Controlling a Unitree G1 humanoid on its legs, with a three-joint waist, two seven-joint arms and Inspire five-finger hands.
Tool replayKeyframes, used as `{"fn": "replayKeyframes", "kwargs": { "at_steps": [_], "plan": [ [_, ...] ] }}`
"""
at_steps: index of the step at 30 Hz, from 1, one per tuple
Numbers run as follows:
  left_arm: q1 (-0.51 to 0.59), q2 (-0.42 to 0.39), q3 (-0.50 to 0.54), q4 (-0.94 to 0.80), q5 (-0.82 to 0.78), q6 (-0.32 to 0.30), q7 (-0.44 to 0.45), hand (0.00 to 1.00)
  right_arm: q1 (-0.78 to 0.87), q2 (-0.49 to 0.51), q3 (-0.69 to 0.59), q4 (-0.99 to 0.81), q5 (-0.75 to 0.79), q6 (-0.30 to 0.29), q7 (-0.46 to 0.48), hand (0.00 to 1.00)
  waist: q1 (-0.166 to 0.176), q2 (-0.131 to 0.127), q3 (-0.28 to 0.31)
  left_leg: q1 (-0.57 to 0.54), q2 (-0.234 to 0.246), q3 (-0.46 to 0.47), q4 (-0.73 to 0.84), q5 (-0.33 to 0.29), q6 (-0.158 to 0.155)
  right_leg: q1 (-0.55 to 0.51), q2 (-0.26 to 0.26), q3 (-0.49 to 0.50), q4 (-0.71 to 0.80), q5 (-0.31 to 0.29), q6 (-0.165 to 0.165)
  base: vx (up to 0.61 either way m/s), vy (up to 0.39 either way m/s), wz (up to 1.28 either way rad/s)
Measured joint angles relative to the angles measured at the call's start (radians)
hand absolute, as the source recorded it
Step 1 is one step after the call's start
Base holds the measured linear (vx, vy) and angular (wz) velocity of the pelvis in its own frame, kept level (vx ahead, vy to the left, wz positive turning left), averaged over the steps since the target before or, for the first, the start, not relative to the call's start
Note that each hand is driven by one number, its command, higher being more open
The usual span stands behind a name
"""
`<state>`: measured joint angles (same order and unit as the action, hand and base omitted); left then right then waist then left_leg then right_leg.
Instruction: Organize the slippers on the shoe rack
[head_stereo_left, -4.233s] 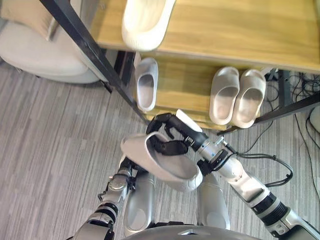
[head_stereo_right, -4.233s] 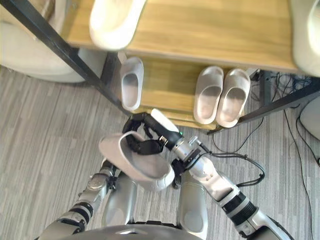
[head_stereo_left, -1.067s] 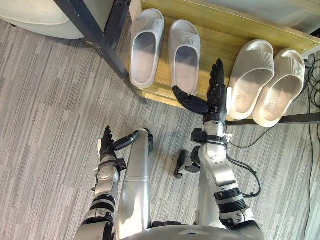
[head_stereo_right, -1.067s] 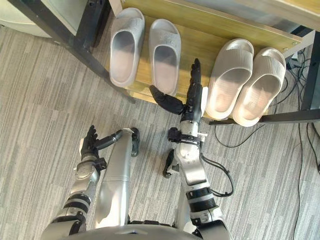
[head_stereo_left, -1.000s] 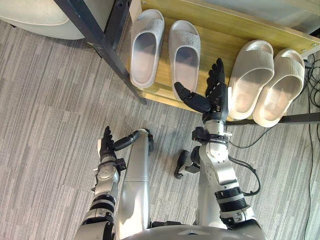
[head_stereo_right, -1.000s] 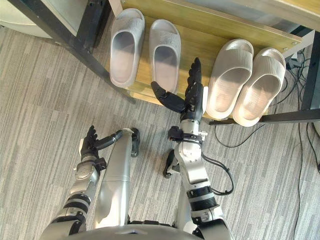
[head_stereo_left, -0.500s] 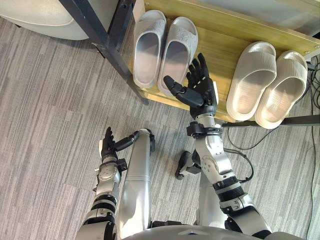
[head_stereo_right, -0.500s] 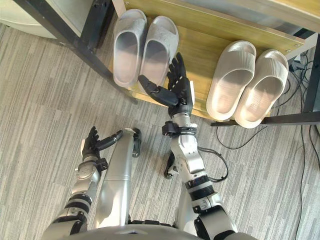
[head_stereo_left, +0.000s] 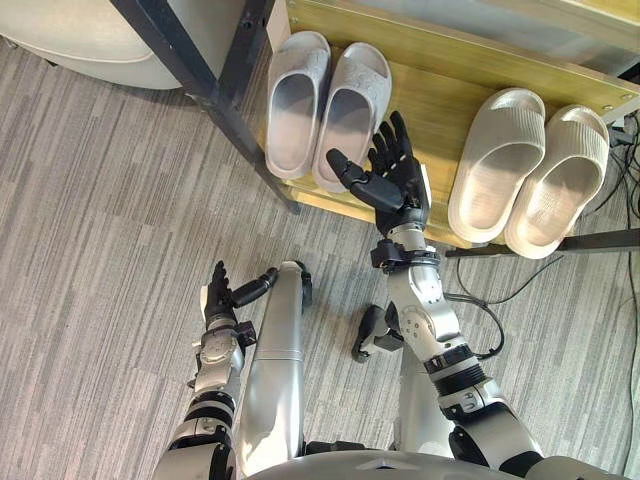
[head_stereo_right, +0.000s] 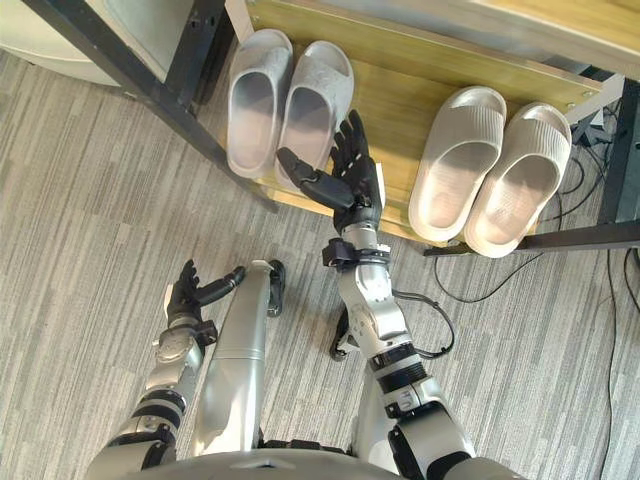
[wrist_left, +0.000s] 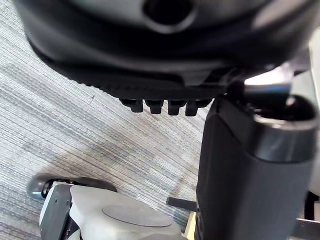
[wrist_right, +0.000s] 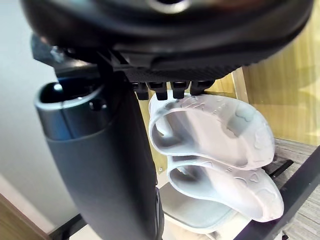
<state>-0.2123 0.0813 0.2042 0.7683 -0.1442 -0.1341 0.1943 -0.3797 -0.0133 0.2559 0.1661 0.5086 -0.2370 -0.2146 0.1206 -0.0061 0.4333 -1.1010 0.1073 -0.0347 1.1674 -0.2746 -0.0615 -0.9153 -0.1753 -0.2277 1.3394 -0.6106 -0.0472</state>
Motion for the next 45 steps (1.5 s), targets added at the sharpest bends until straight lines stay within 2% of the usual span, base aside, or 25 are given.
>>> {"fn": "replayKeyframes", "kwargs": {
  "at_steps": [6, 11, 14, 16, 17, 19, 21, 23, 25, 31, 33, 37, 41, 42, 45],
  "plan": [
    [0.026, -0.002, 0.000, 0.003, 0.001, 0.034, -0.007, 1.00, 0.206, 0.013, -0.032, -0.101, -0.158, 0.043, -0.017, 1.00, -0.004, 0.004, 0.000, 0.078, 0.000, -0.005, -0.024, -0.011, 0.007, 0.096, 0.005, -0.016, -0.051, -0.002, 0.004, 0.03, -0.012, 0.03],
    [0.091, 0.004, -0.003, 0.008, 0.023, 0.048, -0.010, 1.00, 0.359, 0.021, -0.092, -0.215, -0.331, 0.060, -0.073, 1.00, -0.020, 0.003, -0.015, 0.182, 0.004, 0.003, -0.089, -0.015, 0.012, 0.202, 0.017, -0.018, -0.136, 0.015, 0.024, 0.03, 0.020, -0.02],
    [0.145, 0.008, -0.006, 0.029, 0.034, 0.049, -0.016, 1.00, 0.438, 0.019, -0.104, -0.274, -0.422, 0.061, -0.091, 1.00, -0.032, -0.003, -0.065, 0.248, 0.011, 0.014, -0.152, -0.015, 0.012, 0.268, 0.032, -0.019, -0.220, 0.035, 0.032, 0.11, 0.043, -0.08],
    [0.179, 0.016, -0.018, 0.054, 0.039, 0.050, -0.018, 1.00, 0.491, 0.014, -0.104, -0.307, -0.510, 0.062, -0.093, 1.00, -0.036, -0.009, -0.091, 0.329, 0.015, 0.029, -0.212, -0.012, 0.009, 0.346, 0.040, -0.019, -0.296, 0.056, 0.038, 0.17, 0.052, -0.08],
    [0.201, 0.029, -0.041, 0.081, 0.042, 0.048, -0.019, 1.00, 0.520, 0.008, -0.096, -0.315, -0.561, 0.062, -0.092, 1.00, -0.043, -0.019, -0.112, 0.400, 0.012, 0.044, -0.270, -0.006, 0.012, 0.412, 0.040, -0.016, -0.359, 0.073, 0.051, 0.14, 0.044, -0.06],
    [0.208, 0.040, -0.053, 0.120, 0.059, 0.048, -0.020, 1.00, 0.542, 0.000, -0.082, -0.315, -0.587, 0.062, -0.087, 1.00, -0.045, -0.027, -0.130, 0.461, 0.009, 0.060, -0.323, 0.000, 0.013, 0.468, 0.039, -0.013, -0.418, 0.090, 0.065, 0.20, 0.077, -0.09],
    [0.209, 0.064, -0.088, 0.190, 0.101, 0.060, -0.023, 1.00, 0.593, -0.026, -0.049, -0.308, -0.606, 0.061, -0.061, 1.00, -0.055, -0.041, -0.175, 0.552, 0.002, 0.082, -0.431, 0.024, 0.016, 0.551, 0.045, -0.010, -0.540, 0.135, 0.072, 0.16, 0.064, -0.11],
    [0.209, 0.084, -0.128, 0.227, 0.131, 0.069, -0.025, 1.00, 0.614, -0.050, -0.031, -0.277, -0.616, 0.057, -0.032, 1.00, -0.067, -0.045, -0.194, 0.606, -0.001, 0.087, -0.498, 0.040, 0.020, 0.607, 0.056, -0.007, -0.628, 0.169, 0.077, 0.12, 0.052, -0.12],
    [0.207, 0.108, -0.175, 0.275, 0.161, 0.078, -0.029, 1.00, 0.608, -0.070, -0.003, -0.148, -0.628, 0.058, 0.011, 1.00, -0.074, -0.063, -0.223, 0.689, -0.010, 0.117, -0.613, 0.079, 0.024, 0.679, 0.061, 0.006, -0.757, 0.227, 0.088, 0.15, 0.063, -0.18],
    [0.209, 0.105, -0.243, 0.317, 0.234, 0.079, -0.067, 1.00, 0.635, -0.104, -0.001, 0.124, -0.708, 0.094, 0.085, 1.00, -0.084, -0.039, -0.264, 0.873, -0.062, 0.153, -0.868, 0.173, 0.049, 0.868, 0.055, 0.006, -1.051, 0.361, 0.119, 0.12, 0.082, -0.04],
    [0.212, 0.106, -0.258, 0.317, 0.241, 0.080, -0.072, 1.00, 0.634, -0.103, -0.002, 0.164, -0.711, 0.099, 0.087, 1.00, -0.087, -0.037, -0.274, 0.899, -0.068, 0.160, -0.911, 0.193, 0.053, 0.886, 0.055, 0.006, -1.088, 0.383, 0.120, 0.03, 0.024, -0.08],
    [0.224, 0.097, -0.273, 0.317, 0.254, 0.080, -0.083, 1.00, 0.627, -0.098, -0.025, 0.304, -0.708, 0.106, 0.092, 1.00, -0.099, -0.022, -0.300, 0.993, -0.085, 0.170, -1.072, 0.274, 0.054, 0.943, 0.059, 0.008, -1.184, 0.446, 0.121, -0.01, 0.005, -0.07],
    [0.221, 0.087, -0.287, 0.316, 0.254, 0.080, -0.093, 1.00, 0.633, -0.106, -0.061, 0.398, -0.703, 0.118, 0.094, 1.00, -0.109, -0.005, -0.311, 1.079, -0.096, 0.169, -1.224, 0.357, 0.053, 0.971, 0.065, 0.011, -1.222, 0.468, 0.118, -0.08, 0.003, -0.04],
    [0.215, 0.086, -0.317, 0.315, 0.254, 0.081, -0.093, 1.00, 0.637, -0.107, -0.062, 0.408, -0.703, 0.123, 0.094, 1.00, -0.115, 0.001, -0.314, 1.093, -0.096, 0.167, -1.256, 0.376, 0.053, 0.971, 0.067, 0.011, -1.225, 0.473, 0.118, -0.14, 0.020, 0.02],
    [0.209, 0.077, -0.405, 0.277, 0.231, 0.083, -0.090, 1.00, 0.641, -0.110, -0.075, 0.420, -0.703, 0.144, 0.098, 1.00, -0.131, 0.007, -0.316, 1.093, -0.096, 0.166, -1.257, 0.382, 0.056, 0.972, 0.069, 0.014, -1.232, 0.487, 0.119, -0.13, 0.028, -0.02]
  ]
}}
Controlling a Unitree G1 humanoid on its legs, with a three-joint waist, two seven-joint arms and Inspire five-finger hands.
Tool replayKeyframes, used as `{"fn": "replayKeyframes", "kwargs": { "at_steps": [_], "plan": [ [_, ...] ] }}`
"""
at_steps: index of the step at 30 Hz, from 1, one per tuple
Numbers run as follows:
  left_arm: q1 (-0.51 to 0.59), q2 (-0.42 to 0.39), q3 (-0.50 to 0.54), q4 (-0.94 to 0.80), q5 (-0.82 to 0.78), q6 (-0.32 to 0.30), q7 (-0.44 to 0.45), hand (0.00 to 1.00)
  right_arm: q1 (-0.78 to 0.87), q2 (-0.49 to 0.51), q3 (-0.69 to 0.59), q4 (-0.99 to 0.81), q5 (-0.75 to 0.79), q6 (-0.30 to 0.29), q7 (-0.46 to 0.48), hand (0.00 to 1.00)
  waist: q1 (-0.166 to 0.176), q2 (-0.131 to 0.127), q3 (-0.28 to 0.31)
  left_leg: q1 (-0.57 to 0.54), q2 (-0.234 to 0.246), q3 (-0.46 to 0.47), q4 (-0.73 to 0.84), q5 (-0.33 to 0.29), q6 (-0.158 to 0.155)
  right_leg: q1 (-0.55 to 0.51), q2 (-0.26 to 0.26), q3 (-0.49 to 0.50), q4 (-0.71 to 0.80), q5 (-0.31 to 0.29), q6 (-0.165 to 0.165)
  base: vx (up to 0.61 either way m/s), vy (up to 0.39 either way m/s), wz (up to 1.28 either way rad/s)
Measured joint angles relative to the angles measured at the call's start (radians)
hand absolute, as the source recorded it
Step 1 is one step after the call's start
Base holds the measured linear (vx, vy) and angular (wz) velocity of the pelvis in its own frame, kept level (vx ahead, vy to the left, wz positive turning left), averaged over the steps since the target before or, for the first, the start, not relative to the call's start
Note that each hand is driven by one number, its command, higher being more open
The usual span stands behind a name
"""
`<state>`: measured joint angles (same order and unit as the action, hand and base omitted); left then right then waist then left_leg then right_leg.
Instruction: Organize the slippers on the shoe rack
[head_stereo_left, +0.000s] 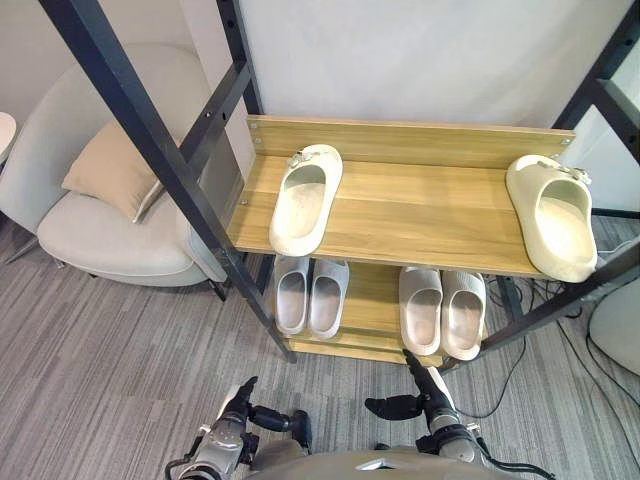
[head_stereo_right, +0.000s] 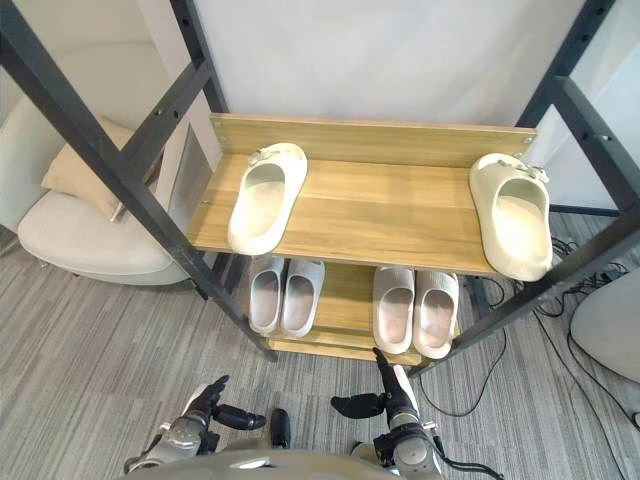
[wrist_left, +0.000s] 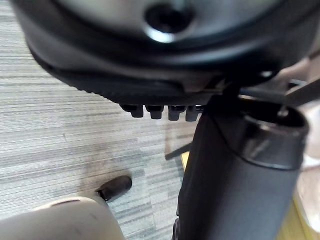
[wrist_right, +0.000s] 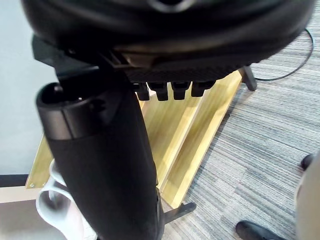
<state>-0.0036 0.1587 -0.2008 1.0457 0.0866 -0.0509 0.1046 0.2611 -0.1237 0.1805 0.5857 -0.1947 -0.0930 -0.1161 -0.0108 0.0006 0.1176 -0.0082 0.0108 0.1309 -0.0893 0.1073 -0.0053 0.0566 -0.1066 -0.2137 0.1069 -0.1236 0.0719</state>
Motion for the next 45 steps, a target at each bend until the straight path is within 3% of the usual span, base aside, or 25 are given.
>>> {"fn": "replayKeyframes", "kwargs": {
  "at_steps": [4, 8, 11, 15, 20, 27, 32, 45],
  "plan": [
    [0.090, -0.017, -0.102, -0.200, -0.037, -0.032, -0.027, 1.00, -0.010, 0.012, -0.037, 0.032, 0.001, 0.002, 0.000, 1.00, 0.001, 0.001, 0.000, -0.003, -0.005, -0.005, -0.004, 0.002, -0.001, 0.009, 0.000, 0.000, -0.025, 0.017, 0.004, -0.11, 0.038, 0.00],
    [0.100, -0.027, -0.133, -0.209, -0.036, -0.049, -0.053, 1.00, -0.034, 0.017, -0.082, 0.084, 0.003, 0.001, -0.005, 1.00, 0.000, 0.010, 0.002, -0.004, -0.011, -0.018, -0.004, -0.001, 0.003, 0.017, -0.001, -0.007, -0.030, 0.018, 0.007, -0.03, 0.017, 0.10],
    [0.115, -0.005, -0.189, -0.256, -0.042, -0.049, -0.065, 1.00, -0.054, 0.016, -0.089, 0.127, 0.019, 0.000, -0.010, 1.00, 0.001, 0.016, 0.001, -0.006, -0.012, -0.018, -0.004, 0.001, 0.001, 0.018, -0.001, -0.007, -0.038, 0.018, 0.007, 0.01, -0.002, 0.01],
    [0.158, 0.049, -0.289, -0.444, -0.089, -0.050, -0.113, 1.00, -0.073, 0.019, -0.126, 0.182, 0.043, -0.006, -0.011, 1.00, 0.003, 0.017, 0.001, -0.004, -0.016, -0.026, 0.001, 0.002, 0.007, 0.034, 0.001, -0.016, -0.060, 0.022, 0.005, 0.06, -0.020, 0.05],
    [0.151, 0.068, -0.418, -0.650, -0.180, -0.061, -0.172, 1.00, -0.096, 0.015, -0.159, 0.237, 0.043, -0.006, -0.010, 1.00, 0.003, 0.020, -0.001, 0.019, -0.021, -0.045, 0.001, 0.001, 0.006, 0.075, 0.003, -0.032, -0.085, 0.020, 0.002, 0.06, -0.040, 0.06],
    [0.116, 0.072, -0.601, -0.808, -0.258, -0.083, -0.250, 1.00, -0.116, -0.006, -0.161, 0.283, 0.043, -0.009, -0.004, 1.00, 0.000, 0.039, -0.009, 0.036, -0.012, -0.053, -0.004, -0.002, 0.001, 0.089, 0.011, -0.031, -0.079, 0.013, -0.008, -0.03, -0.013, -0.01],
    [0.111, 0.072, -0.622, -0.869, -0.318, -0.083, -0.258, 1.00, -0.117, -0.011, -0.160, 0.285, 0.043, -0.009, -0.004, 1.00, -0.001, 0.042, -0.011, 0.040, -0.008, -0.054, -0.004, -0.003, 0.000, 0.090, 0.012, -0.029, -0.076, 0.012, -0.009, -0.03, -0.002, -0.01],
    [0.037, 0.090, -0.607, -1.192, -0.451, -0.108, -0.147, 1.00, -0.170, -0.006, -0.090, 0.371, 0.045, -0.001, -0.022, 1.00, 0.012, 0.033, -0.020, 0.047, -0.016, -0.068, -0.004, -0.002, 0.002, 0.108, 0.003, -0.047, -0.082, 0.015, -0.003, -0.01, 0.001, 0.03]
  ]
}}
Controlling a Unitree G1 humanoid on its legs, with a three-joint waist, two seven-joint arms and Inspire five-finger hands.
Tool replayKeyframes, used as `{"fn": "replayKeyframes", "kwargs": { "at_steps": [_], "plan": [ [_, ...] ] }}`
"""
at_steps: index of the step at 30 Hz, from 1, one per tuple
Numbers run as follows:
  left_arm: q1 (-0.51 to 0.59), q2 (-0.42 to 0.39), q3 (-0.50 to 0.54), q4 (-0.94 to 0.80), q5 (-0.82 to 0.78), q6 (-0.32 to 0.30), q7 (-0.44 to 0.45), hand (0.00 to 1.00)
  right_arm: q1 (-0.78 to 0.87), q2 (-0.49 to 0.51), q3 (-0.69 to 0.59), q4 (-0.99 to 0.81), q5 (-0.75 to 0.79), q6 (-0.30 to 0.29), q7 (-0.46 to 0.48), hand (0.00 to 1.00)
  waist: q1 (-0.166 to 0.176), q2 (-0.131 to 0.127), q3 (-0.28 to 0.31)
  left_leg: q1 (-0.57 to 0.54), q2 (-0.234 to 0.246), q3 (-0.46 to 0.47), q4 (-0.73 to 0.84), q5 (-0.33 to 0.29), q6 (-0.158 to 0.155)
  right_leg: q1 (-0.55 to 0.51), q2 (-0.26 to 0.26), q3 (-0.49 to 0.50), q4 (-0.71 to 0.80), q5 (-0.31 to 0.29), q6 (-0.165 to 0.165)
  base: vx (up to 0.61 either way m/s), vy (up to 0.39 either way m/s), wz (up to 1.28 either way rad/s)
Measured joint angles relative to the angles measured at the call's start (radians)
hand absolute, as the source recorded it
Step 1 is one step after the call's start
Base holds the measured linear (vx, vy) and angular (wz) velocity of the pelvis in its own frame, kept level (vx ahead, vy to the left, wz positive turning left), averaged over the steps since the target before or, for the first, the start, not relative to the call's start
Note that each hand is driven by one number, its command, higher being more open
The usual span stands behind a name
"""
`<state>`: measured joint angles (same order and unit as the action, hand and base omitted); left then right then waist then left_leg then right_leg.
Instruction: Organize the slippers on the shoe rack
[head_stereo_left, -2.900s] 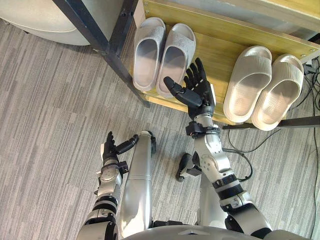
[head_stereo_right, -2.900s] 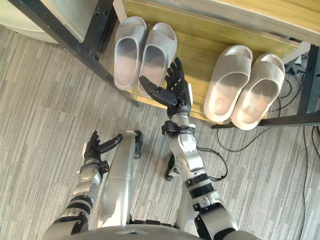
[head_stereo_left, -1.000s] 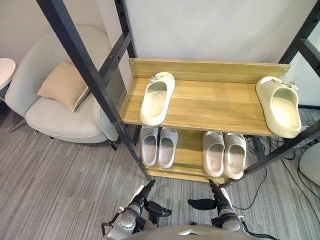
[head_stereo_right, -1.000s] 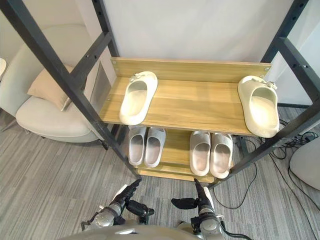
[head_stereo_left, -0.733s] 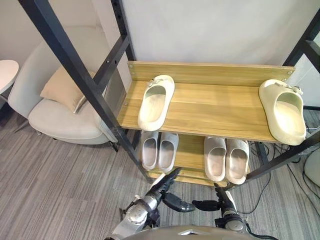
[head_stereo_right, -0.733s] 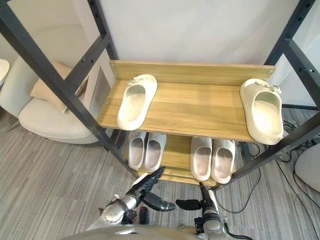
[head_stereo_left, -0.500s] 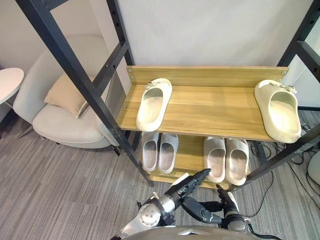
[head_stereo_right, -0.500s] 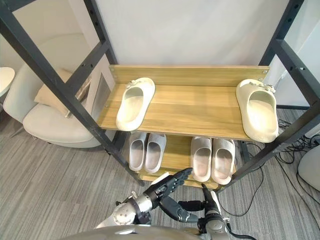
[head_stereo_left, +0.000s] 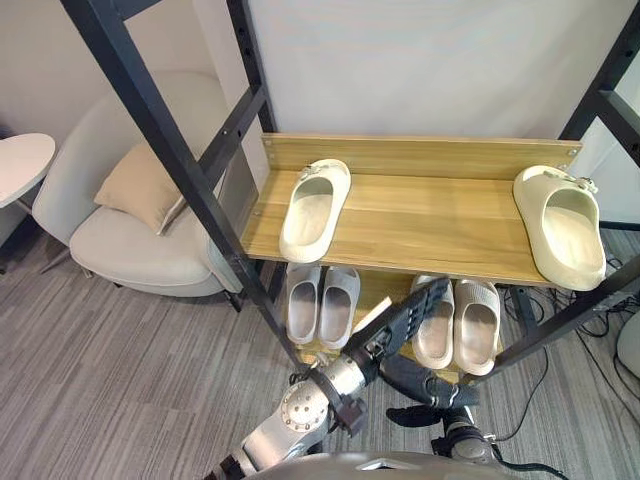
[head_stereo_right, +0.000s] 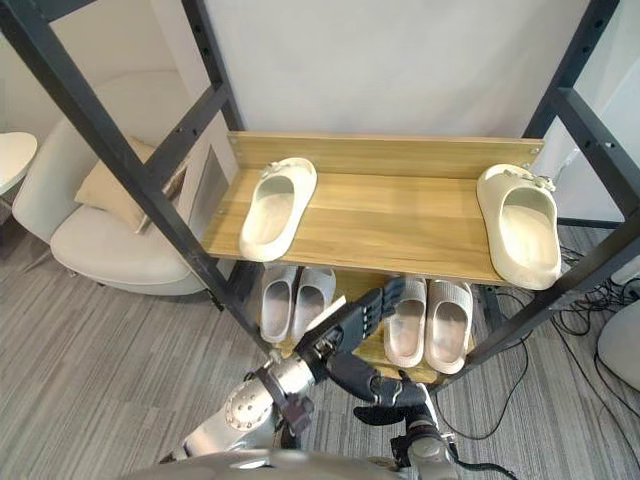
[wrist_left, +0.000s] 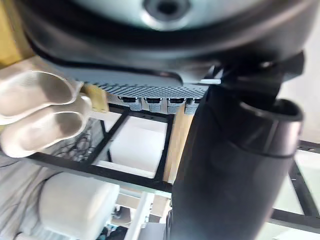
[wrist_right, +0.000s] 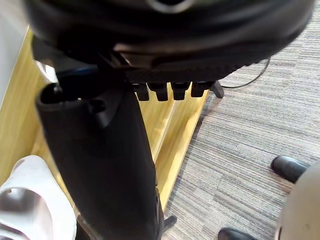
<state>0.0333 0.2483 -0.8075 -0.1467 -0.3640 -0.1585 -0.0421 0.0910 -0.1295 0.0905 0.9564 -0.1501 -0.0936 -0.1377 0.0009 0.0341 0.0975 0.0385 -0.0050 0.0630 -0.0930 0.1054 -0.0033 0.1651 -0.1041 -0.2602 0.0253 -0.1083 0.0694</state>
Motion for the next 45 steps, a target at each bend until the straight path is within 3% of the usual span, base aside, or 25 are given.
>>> {"fn": "replayKeyframes", "kwargs": {
  "at_steps": [8, 14, 21, 33, 45],
  "plan": [
    [-0.119, -0.061, 0.010, -0.157, -0.017, -0.038, 0.105, 1.00, 0.002, 0.004, 0.013, 0.032, 0.036, 0.001, -0.007, 1.00, 0.004, -0.001, -0.037, -0.001, -0.001, -0.009, 0.000, 0.003, 0.003, 0.003, -0.001, -0.006, 0.002, 0.001, 0.001, -0.02, 0.000, 0.03],
    [-0.252, -0.093, 0.117, -0.209, 0.070, -0.078, 0.184, 1.00, 0.003, 0.002, 0.019, 0.040, 0.036, 0.002, -0.012, 1.00, 0.004, -0.003, -0.050, -0.001, -0.002, -0.023, -0.001, 0.010, 0.004, 0.007, 0.000, -0.018, 0.006, 0.001, 0.001, -0.04, 0.001, 0.06],
    [-0.384, -0.085, 0.248, -0.155, 0.255, -0.083, 0.267, 1.00, 0.003, 0.003, 0.019, 0.040, 0.036, 0.001, -0.001, 1.00, 0.002, -0.014, -0.051, -0.002, -0.004, -0.028, -0.001, 0.013, 0.005, 0.009, -0.001, -0.025, 0.007, 0.001, 0.002, 0.00, 0.000, 0.01],
    [-0.536, 0.077, 0.433, 0.033, 0.528, -0.053, 0.330, 1.00, 0.002, 0.003, -0.004, 0.037, 0.037, 0.000, 0.012, 1.00, -0.010, -0.029, -0.047, -0.019, -0.005, -0.037, 0.000, 0.019, 0.005, -0.008, 0.000, -0.032, 0.011, 0.001, 0.001, 0.00, 0.000, 0.01],
    [-0.565, 0.249, 0.529, 0.214, 0.752, -0.001, 0.347, 1.00, 0.001, 0.005, -0.031, 0.038, 0.037, 0.001, 0.021, 1.00, -0.018, -0.049, -0.032, -0.022, -0.005, -0.037, -0.001, 0.018, 0.004, -0.011, 0.003, -0.033, 0.002, -0.001, -0.004, 0.00, 0.000, 0.00]
  ]
}}
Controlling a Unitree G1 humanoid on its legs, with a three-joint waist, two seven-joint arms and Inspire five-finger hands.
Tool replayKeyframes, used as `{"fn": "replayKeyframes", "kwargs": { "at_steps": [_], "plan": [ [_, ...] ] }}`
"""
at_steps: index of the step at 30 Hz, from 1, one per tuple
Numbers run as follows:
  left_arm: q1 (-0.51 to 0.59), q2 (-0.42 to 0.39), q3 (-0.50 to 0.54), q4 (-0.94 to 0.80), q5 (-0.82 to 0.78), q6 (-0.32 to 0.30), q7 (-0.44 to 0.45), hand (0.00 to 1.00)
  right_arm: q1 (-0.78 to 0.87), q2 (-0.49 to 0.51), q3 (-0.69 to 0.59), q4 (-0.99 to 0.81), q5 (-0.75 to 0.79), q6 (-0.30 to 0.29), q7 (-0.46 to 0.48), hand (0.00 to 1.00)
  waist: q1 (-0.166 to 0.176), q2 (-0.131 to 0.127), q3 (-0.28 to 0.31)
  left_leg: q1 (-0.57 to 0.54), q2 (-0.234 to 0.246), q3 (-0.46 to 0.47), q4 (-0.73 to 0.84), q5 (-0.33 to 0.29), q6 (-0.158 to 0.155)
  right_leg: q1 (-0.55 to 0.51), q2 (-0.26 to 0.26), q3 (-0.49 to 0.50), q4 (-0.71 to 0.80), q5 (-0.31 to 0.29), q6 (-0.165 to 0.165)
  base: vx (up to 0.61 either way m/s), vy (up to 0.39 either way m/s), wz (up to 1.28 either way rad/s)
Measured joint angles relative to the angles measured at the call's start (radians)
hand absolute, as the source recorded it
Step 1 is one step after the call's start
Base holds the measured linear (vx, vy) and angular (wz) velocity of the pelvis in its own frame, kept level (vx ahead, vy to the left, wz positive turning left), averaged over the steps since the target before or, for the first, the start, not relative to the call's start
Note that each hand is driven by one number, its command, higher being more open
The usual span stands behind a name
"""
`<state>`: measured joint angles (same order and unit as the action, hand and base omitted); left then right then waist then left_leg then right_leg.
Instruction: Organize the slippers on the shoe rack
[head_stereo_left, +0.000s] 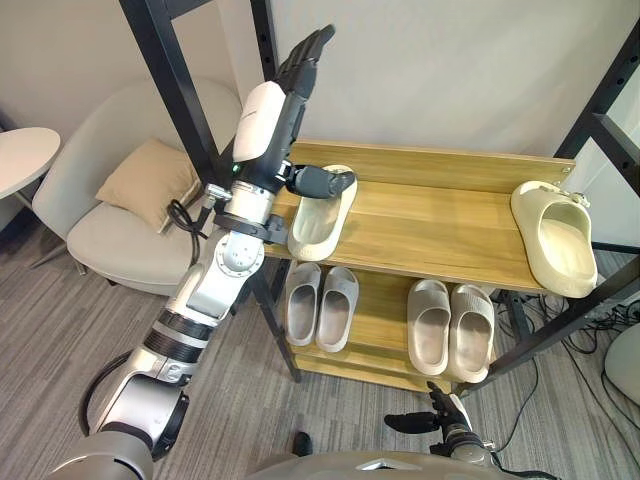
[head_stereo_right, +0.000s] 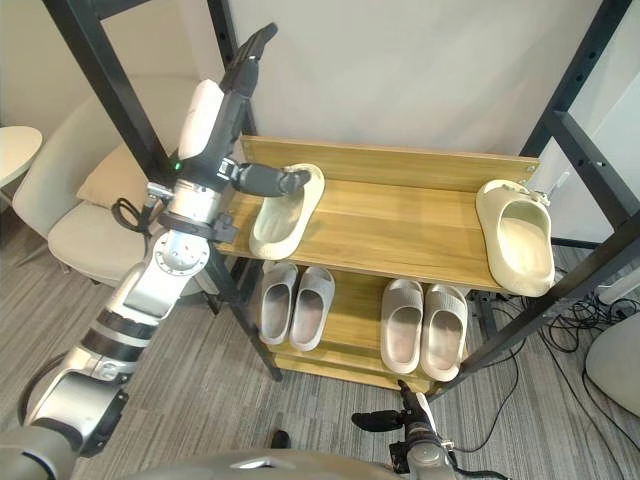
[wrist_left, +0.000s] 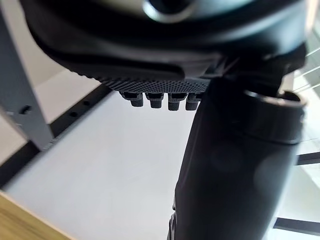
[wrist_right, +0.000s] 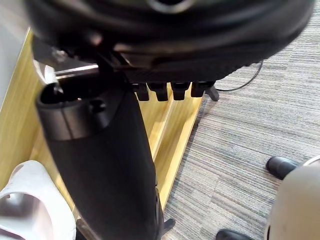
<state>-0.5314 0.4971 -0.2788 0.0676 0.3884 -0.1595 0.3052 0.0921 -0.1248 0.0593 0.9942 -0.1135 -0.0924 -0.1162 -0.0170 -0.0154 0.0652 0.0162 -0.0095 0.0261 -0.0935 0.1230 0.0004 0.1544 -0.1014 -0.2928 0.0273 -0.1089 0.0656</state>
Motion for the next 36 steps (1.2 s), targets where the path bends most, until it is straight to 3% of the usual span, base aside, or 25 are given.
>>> {"fn": "replayKeyframes", "kwargs": {
  "at_steps": [15, 16, 36],
  "plan": [
    [0.003, 0.021, 0.003, 0.057, 0.182, 0.021, -0.008, 1.00, -0.003, -0.002, -0.001, 0.000, -0.001, 0.001, 0.002, 1.00, -0.016, -0.006, 0.025, 0.000, 0.004, 0.001, -0.001, -0.009, -0.012, 0.008, 0.011, 0.002, -0.018, 0.000, -0.008, 0.00, 0.000, 0.00],
    [0.003, 0.021, 0.003, 0.059, 0.189, 0.023, -0.008, 0.00, -0.003, -0.002, -0.001, 0.000, -0.001, 0.001, 0.002, 1.00, -0.017, -0.006, 0.025, 0.000, 0.005, 0.001, -0.001, -0.009, -0.012, 0.007, 0.012, 0.003, -0.018, 0.000, -0.009, -0.03, 0.000, -0.02],
    [-0.006, 0.032, -0.030, 0.142, 0.275, 0.061, -0.008, 0.00, -0.012, 0.006, -0.040, 0.001, -0.001, 0.003, -0.016, 1.00, -0.044, -0.003, 0.039, -0.008, 0.009, 0.046, 0.005, -0.023, -0.021, -0.017, 0.015, 0.046, -0.023, 0.001, -0.013, 0.01, -0.004, -0.06]
  ]
}}
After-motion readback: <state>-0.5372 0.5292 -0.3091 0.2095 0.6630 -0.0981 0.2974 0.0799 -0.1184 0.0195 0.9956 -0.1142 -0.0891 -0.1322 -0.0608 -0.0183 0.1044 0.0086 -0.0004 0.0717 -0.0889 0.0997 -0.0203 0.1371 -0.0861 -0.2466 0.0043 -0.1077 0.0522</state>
